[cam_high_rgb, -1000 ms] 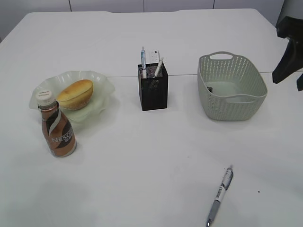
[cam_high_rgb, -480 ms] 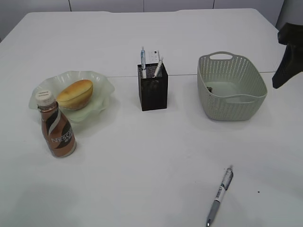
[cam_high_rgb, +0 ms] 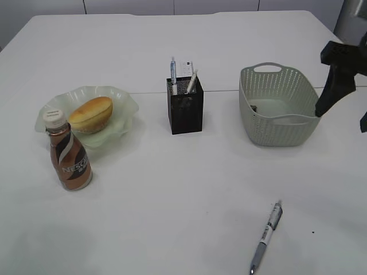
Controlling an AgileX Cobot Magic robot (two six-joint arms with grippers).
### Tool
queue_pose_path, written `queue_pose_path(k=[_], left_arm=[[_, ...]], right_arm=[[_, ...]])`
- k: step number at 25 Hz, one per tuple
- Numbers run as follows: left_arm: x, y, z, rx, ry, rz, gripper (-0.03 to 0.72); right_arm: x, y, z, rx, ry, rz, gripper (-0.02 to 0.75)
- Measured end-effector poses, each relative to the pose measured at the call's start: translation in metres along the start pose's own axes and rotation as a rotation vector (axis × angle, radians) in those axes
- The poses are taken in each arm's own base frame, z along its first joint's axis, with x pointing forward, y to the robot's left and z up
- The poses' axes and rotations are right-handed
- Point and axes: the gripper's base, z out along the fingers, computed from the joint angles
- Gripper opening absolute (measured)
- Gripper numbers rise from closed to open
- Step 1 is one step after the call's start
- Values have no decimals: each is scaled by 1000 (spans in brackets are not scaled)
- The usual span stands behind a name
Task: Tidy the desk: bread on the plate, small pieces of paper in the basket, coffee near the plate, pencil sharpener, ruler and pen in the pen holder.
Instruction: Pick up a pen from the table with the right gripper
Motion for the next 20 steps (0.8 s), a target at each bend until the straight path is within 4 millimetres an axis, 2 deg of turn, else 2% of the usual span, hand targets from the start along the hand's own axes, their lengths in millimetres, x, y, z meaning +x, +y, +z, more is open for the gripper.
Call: queue_pose_path(k=[5, 12, 20], left_arm=[[0, 0, -1, 5, -2, -2, 550], [0, 0, -1, 5, -2, -2, 540], [0, -2, -1, 21, 0, -8, 533]], right_arm=[[6, 7, 26, 64, 10, 112, 531], [41, 32, 74, 105, -30, 138, 517], [47, 23, 135, 205, 87, 270, 514]])
